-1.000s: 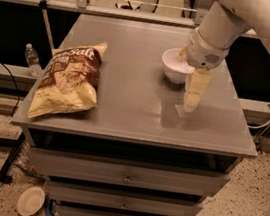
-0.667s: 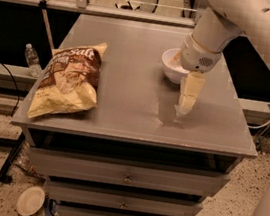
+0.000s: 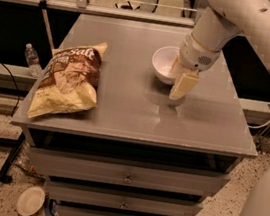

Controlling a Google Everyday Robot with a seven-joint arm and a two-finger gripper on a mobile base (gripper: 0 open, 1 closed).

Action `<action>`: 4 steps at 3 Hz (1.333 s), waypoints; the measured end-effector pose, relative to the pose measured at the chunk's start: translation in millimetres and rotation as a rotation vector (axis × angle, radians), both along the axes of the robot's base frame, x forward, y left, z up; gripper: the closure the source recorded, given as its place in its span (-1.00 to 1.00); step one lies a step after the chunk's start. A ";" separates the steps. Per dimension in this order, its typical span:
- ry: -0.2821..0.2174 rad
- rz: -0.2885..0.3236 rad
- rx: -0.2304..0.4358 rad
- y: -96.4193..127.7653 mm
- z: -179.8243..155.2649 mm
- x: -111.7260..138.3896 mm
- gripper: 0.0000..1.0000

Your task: Move white bowl near brown chip bag

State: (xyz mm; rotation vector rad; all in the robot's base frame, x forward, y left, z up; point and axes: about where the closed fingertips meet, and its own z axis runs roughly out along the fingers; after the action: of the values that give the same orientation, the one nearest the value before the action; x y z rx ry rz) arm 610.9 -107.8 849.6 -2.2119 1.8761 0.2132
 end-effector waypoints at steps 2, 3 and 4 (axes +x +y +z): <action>-0.060 -0.021 0.058 -1.3 22.0 16.8 0.88; -0.147 -0.006 0.091 8.2 49.8 7.2 1.00; -0.147 -0.006 0.091 8.3 49.7 7.3 1.00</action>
Offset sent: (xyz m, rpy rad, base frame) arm 0.0206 -0.0065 0.0403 0.0900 -0.0896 -0.0324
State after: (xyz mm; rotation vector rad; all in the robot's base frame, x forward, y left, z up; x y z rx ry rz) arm 618.2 -99.5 899.3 -2.1012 1.7602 0.1285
